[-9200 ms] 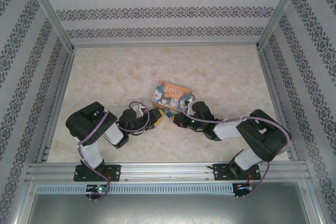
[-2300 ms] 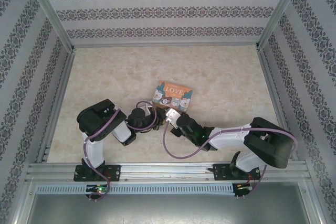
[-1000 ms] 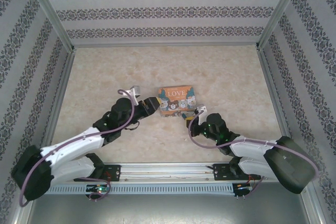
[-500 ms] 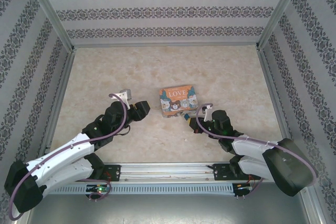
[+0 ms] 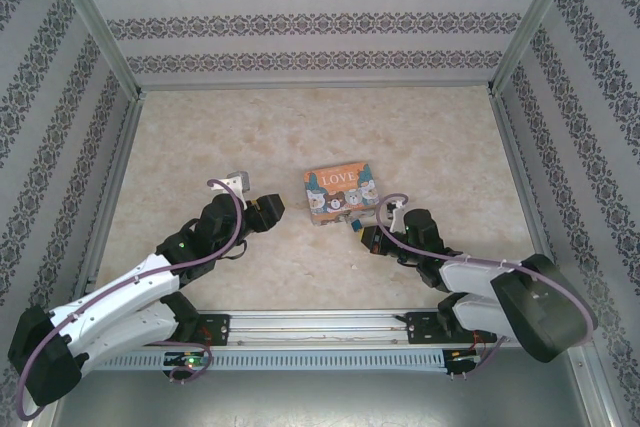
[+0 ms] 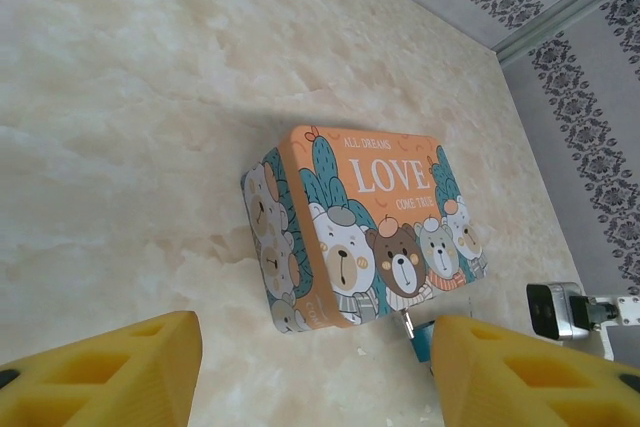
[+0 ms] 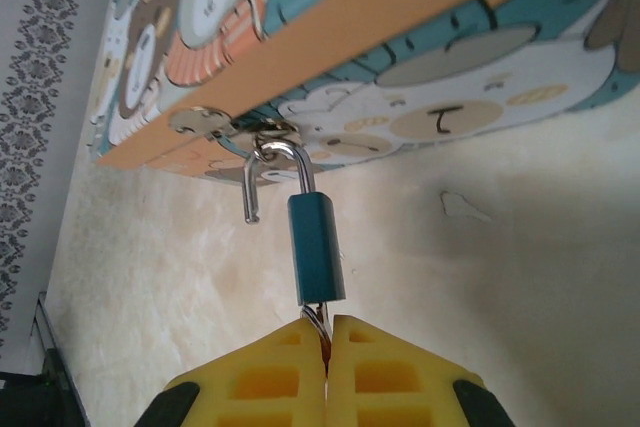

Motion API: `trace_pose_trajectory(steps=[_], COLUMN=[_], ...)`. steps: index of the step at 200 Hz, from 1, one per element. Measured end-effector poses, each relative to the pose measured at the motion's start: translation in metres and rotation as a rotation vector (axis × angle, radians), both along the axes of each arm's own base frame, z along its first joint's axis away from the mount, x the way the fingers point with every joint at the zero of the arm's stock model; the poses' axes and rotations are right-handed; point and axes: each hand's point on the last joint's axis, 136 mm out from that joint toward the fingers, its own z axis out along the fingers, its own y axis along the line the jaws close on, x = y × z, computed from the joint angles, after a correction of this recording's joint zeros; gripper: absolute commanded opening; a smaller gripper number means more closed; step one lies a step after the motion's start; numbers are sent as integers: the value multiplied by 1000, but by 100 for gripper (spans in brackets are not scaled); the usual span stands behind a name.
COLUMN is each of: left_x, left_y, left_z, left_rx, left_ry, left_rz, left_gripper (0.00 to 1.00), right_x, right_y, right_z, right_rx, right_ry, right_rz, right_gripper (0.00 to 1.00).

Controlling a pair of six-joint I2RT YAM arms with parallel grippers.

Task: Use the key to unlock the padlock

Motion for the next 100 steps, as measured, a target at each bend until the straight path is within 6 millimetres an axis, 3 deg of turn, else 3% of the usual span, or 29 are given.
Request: trace_pose_trajectory(steps=[42,100], left_x=[0,0], left_y=[1,1], left_z=[-1,-1], left_rx=[7,16], left_ry=[0,-2], left_rz=[2,0], left_gripper=[63,64], right_x=[-2,-4], right_y=[0,-1], right_z=[-10,-17], right_rx=[-8,-20], right_ry=[36,62], right_rz=[3,2], right_gripper=[0,15])
